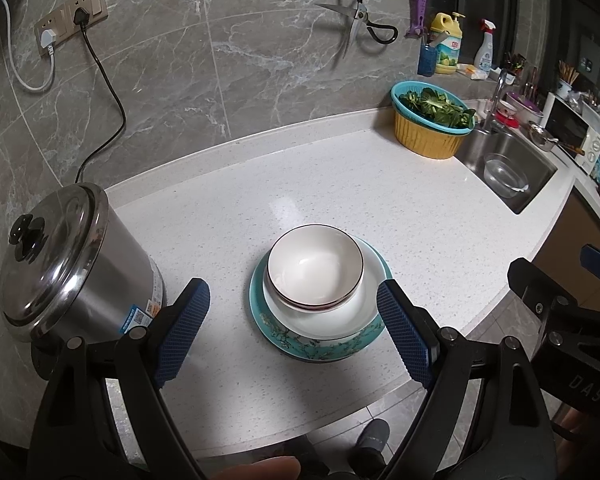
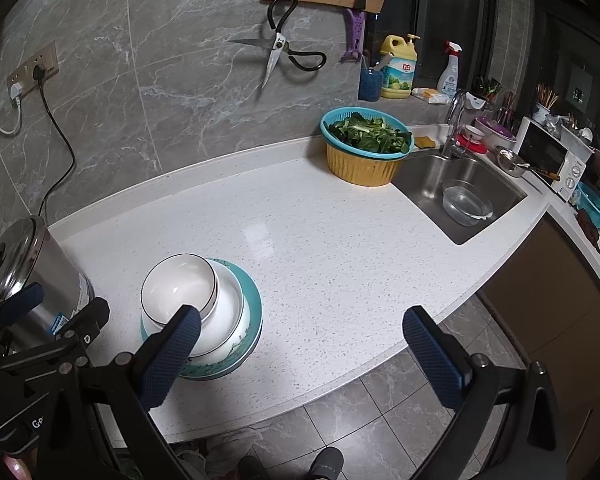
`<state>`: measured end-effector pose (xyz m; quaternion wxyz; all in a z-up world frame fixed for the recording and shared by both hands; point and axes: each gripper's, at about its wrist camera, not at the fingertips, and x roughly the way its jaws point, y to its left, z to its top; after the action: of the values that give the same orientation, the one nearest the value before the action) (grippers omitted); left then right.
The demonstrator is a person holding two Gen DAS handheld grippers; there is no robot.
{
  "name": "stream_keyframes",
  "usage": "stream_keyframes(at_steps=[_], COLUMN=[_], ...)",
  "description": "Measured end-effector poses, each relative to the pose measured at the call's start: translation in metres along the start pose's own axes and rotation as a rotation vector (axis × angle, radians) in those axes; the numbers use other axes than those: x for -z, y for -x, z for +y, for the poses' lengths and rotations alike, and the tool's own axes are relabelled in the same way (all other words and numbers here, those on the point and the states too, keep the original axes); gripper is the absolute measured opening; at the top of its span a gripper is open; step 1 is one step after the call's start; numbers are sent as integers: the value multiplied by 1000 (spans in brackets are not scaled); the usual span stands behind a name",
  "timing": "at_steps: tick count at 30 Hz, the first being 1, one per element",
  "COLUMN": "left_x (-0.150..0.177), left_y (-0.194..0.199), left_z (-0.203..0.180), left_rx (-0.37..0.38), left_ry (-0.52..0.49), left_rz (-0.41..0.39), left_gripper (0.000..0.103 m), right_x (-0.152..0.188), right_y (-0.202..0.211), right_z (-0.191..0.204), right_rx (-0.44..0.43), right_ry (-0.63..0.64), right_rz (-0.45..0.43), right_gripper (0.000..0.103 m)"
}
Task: Organize plates and bowls
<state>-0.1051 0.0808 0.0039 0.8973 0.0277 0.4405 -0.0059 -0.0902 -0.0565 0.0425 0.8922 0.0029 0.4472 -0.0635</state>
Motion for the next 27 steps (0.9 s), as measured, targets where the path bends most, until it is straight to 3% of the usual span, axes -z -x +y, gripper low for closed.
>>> stream_keyframes(at_steps=[27], left_x=[13], left_y=[-4], left_z=[7], left_rx=[-30], left_ry=[26], left_rz=[29], left_gripper=[85], right_x=[0], right_y=[-7], right_z=[13], right_rx=[-29], right_ry=[46], right_rz=[16], right_gripper=[103])
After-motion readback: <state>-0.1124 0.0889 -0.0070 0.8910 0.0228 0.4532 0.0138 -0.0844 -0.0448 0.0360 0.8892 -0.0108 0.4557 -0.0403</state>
